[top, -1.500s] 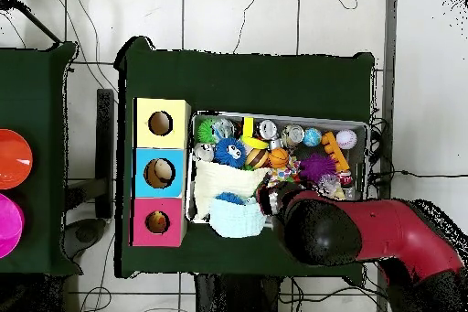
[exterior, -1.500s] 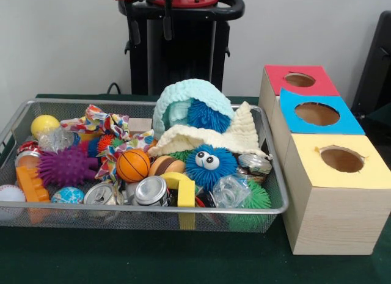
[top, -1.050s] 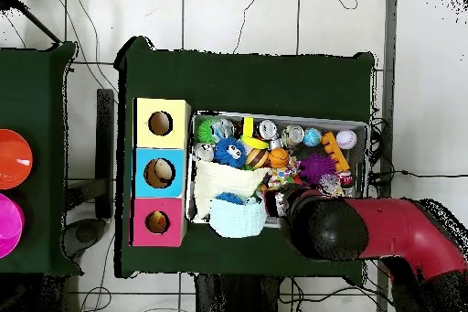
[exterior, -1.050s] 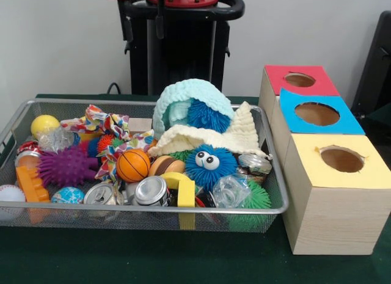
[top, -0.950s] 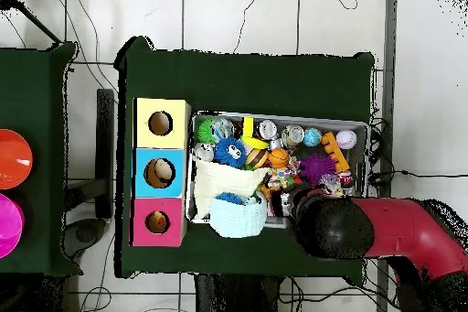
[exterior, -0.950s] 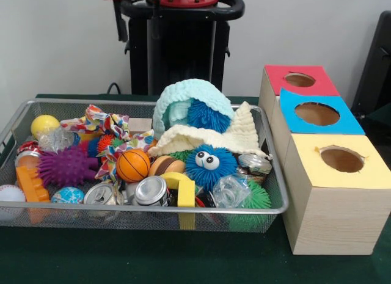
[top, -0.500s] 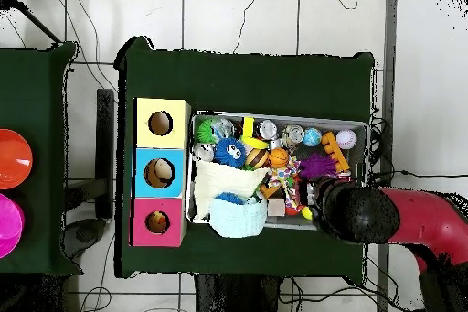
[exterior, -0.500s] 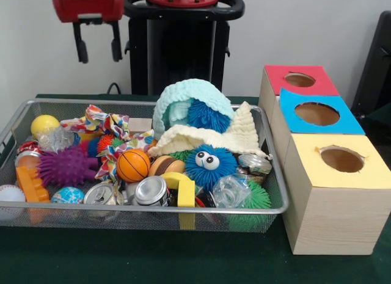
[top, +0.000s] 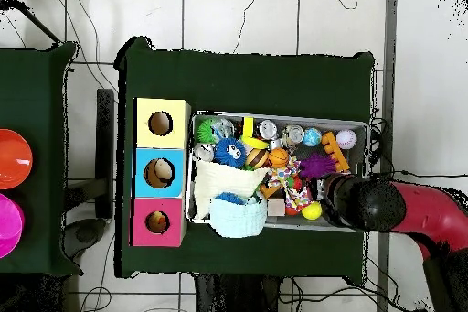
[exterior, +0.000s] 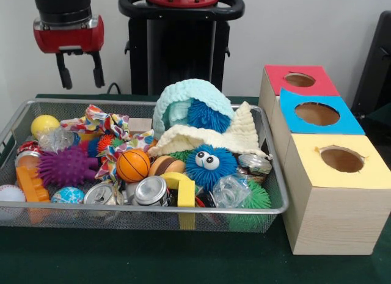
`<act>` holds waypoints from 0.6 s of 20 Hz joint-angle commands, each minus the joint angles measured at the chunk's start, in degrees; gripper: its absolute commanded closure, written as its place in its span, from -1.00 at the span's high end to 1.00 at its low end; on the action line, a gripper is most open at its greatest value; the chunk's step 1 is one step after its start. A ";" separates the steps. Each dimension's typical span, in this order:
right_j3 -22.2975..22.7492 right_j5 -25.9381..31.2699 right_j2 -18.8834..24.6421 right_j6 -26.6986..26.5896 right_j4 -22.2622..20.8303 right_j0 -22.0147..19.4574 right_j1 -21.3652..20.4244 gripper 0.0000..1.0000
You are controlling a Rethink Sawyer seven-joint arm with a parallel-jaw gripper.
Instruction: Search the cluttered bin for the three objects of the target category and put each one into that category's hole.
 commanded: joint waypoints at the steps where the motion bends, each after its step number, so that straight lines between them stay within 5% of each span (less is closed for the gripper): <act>1: -5.39 1.15 -2.56 -3.84 -3.77 -0.46 5.46 1.00; 12: -14.48 -3.41 -2.72 -3.89 -8.71 0.60 13.96 1.00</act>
